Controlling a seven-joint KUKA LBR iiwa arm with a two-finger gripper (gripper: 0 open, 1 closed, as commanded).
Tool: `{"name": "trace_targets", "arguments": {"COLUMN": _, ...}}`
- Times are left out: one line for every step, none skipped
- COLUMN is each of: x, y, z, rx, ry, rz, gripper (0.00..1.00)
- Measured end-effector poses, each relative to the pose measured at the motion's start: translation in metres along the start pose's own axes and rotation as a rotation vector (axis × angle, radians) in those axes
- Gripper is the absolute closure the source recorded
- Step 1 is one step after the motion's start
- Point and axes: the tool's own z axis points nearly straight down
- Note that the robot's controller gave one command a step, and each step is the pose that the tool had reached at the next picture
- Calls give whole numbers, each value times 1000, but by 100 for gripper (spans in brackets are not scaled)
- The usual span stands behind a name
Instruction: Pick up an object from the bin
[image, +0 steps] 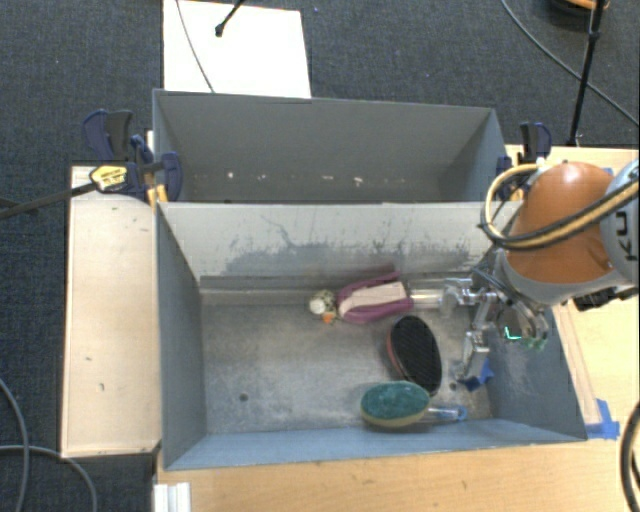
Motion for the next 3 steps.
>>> {"name": "trace_targets", "arguments": {"x": -5, "y": 55, "z": 38, "rx": 7, "ry": -29, "rz": -200, "gripper": 0}}
{"name": "trace_targets", "arguments": {"x": -2, "y": 70, "z": 44, "rx": 8, "ry": -29, "rz": -59, "gripper": 0}}
{"name": "trace_targets", "arguments": {"x": 7, "y": 63, "z": 48, "rx": 1, "ry": -42, "rz": 170, "gripper": 0}}
